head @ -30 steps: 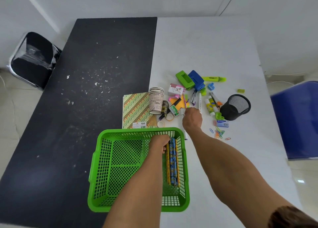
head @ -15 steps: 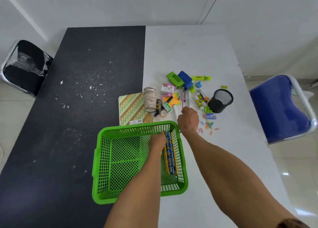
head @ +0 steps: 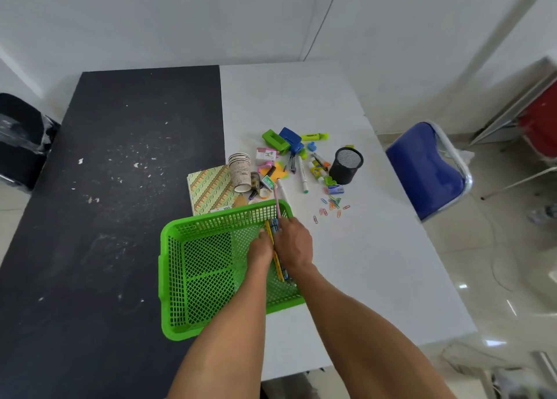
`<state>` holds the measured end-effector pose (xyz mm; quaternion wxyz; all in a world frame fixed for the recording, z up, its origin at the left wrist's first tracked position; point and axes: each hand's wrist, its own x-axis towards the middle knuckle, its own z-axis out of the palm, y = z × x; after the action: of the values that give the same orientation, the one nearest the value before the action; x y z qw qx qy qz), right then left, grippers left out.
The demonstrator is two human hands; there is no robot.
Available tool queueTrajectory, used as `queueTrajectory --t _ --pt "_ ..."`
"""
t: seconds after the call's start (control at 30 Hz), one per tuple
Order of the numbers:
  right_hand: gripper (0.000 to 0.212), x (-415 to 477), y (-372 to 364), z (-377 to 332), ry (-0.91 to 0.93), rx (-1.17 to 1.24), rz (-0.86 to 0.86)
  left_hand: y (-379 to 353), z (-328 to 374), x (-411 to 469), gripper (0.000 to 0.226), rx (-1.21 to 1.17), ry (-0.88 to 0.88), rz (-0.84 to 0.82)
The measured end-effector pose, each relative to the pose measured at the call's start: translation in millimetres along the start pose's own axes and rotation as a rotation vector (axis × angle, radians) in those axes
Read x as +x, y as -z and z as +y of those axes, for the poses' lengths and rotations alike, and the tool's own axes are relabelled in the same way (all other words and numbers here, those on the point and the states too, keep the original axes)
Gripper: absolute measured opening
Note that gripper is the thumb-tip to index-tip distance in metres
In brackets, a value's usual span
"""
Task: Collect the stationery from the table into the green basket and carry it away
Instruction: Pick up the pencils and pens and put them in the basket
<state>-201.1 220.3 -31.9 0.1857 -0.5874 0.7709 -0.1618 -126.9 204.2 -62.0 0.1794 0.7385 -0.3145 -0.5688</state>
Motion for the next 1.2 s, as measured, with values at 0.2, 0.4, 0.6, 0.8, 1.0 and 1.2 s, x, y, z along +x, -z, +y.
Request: queueTrajectory --t 0.2,0.4,0.6,0.8,1.0,1.2 --pt "0.031 -35 -20 10 0.07 -0.239 -0.165 8 -7 -4 0.067 0.064 -0.027 -0.024" --pt "0.026 -43 -30 9 0.053 -0.333 -0.212 9 -13 2 0.066 0.047 -0.041 -0.069" --pt "0.024 -41 -27 7 0.042 -0.345 -0.227 10 -14 3 0.06 -0.003 -0.018 -0.102" --pt "0.022 -39 -26 5 0.036 -0.349 -0.264 9 -16 8 0.056 -0.064 0.001 -0.12" --pt "0.021 -36 -22 4 0.039 -0.339 -0.287 6 -14 12 0.064 -0.093 0.017 -0.129" --pt "0.018 -26 -14 -2 0.014 -0.311 -0.251 4 -13 16 0.062 -0.084 0.035 -0.131"
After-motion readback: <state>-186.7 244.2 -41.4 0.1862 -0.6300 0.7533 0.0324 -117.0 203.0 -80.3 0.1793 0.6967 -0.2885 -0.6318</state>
